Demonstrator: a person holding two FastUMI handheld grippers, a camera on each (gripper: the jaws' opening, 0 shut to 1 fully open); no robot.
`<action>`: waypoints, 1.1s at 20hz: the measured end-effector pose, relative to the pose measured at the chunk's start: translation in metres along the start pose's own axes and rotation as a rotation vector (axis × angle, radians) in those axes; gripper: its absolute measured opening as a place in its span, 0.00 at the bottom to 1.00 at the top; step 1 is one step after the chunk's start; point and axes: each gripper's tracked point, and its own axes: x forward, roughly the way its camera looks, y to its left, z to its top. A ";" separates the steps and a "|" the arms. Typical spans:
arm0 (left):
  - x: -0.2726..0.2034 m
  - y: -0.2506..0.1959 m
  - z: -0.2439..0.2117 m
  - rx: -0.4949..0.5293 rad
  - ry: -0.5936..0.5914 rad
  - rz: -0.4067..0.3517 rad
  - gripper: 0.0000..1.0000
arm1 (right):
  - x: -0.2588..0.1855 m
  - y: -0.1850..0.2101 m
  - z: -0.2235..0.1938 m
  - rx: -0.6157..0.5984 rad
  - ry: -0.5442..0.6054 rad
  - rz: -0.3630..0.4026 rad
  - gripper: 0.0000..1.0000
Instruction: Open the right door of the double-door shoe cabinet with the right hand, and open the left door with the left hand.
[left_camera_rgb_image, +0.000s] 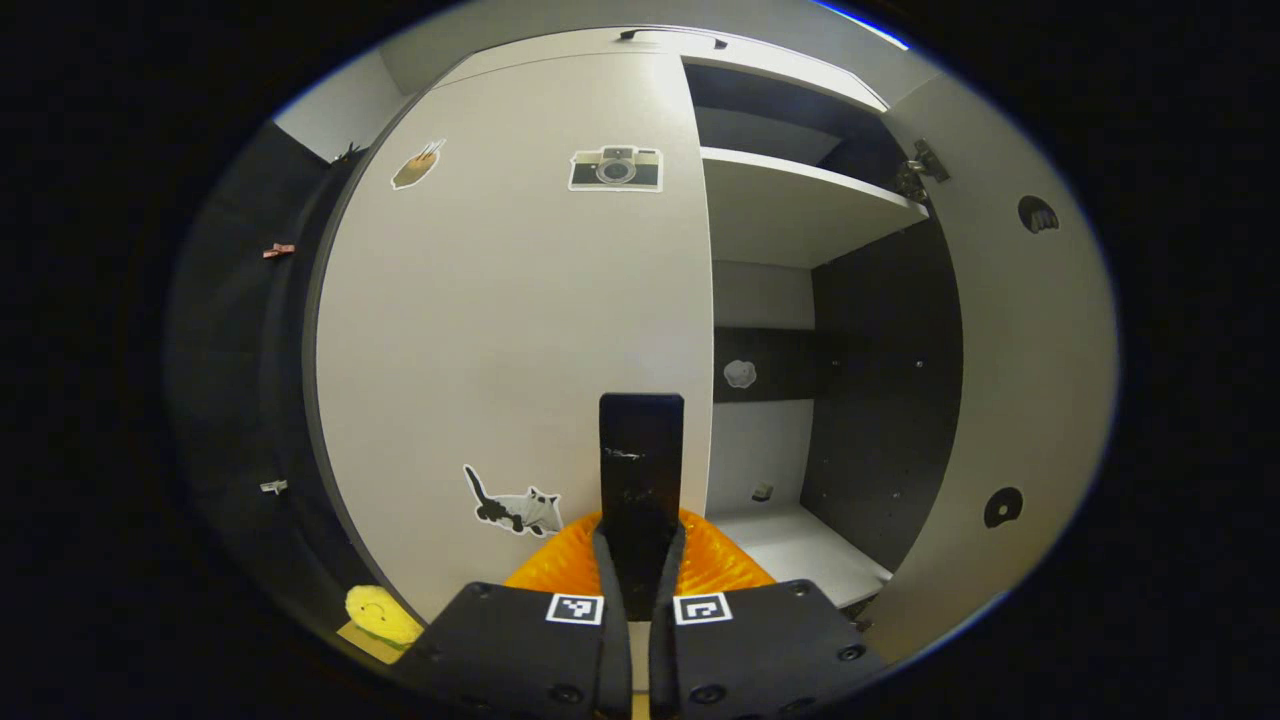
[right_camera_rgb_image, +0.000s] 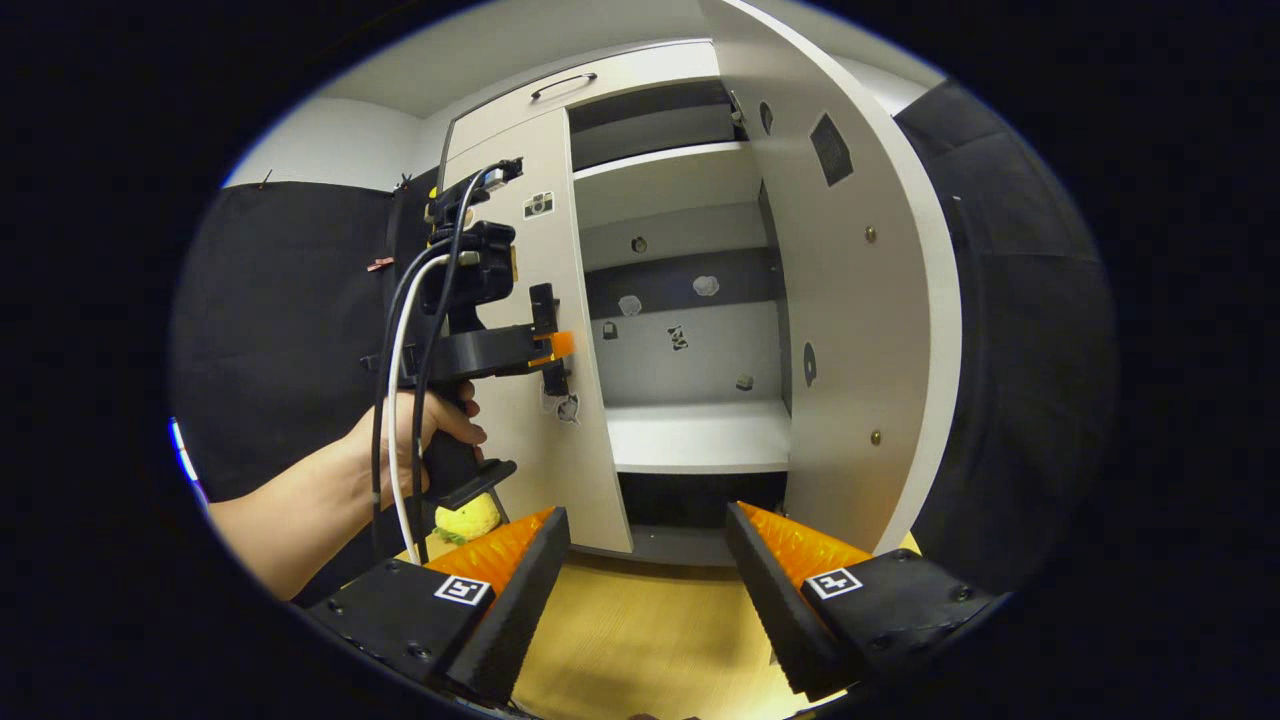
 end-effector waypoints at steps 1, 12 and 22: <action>0.001 0.000 0.000 -0.001 0.000 0.004 0.10 | -0.002 0.001 -0.001 0.004 0.005 0.007 0.98; -0.044 0.009 -0.002 -0.036 0.005 -0.063 0.09 | -0.019 0.003 -0.004 -0.004 0.003 -0.092 0.98; -0.108 0.041 -0.006 -0.032 -0.015 -0.122 0.09 | -0.053 0.027 0.009 -0.052 -0.090 -0.239 0.98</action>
